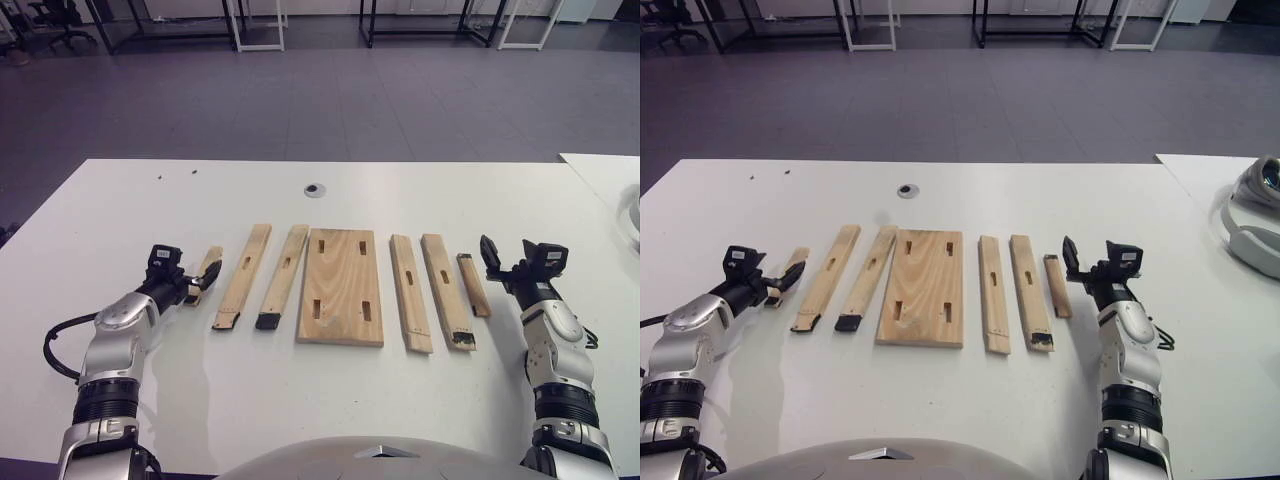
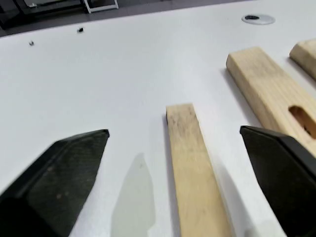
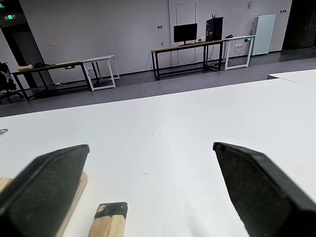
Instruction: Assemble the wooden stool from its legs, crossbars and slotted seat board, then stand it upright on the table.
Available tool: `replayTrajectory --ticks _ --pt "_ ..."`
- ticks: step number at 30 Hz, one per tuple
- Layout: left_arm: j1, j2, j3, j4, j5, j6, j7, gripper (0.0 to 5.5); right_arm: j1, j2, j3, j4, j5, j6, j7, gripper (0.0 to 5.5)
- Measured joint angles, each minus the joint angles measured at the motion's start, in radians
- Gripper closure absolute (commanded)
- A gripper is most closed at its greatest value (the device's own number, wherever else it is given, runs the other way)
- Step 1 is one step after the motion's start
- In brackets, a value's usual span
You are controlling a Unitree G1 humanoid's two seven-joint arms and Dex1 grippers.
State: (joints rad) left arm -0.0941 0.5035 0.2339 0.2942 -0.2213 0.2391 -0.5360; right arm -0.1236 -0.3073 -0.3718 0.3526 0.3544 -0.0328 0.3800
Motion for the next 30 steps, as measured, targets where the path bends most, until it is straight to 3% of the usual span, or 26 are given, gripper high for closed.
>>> replayTrajectory --ticks 18,22,25,27,30 --pt "0.051 0.064 -0.055 -0.012 0.038 0.043 -0.036 4.17 0.000 0.001 0.010 0.011 -0.008 -0.014 -0.013 0.81" --pt "0.030 0.062 -0.035 0.037 0.067 -0.025 0.039 4.22 0.001 0.005 0.023 -0.008 0.000 0.005 -0.013 0.81" --pt "-0.105 -0.027 -0.029 -0.030 -0.010 -0.127 0.029 4.22 -0.046 0.041 0.049 -0.176 0.156 0.156 0.020 0.81" --pt "-0.285 -0.112 -0.118 -0.092 -0.014 -0.190 -0.008 4.22 -0.174 0.090 0.081 -0.307 0.317 0.297 0.027 0.81" --pt "-0.370 -0.234 -0.237 -0.105 -0.022 -0.226 -0.076 4.22 -0.318 0.183 0.110 -0.320 0.465 0.448 -0.002 0.81"
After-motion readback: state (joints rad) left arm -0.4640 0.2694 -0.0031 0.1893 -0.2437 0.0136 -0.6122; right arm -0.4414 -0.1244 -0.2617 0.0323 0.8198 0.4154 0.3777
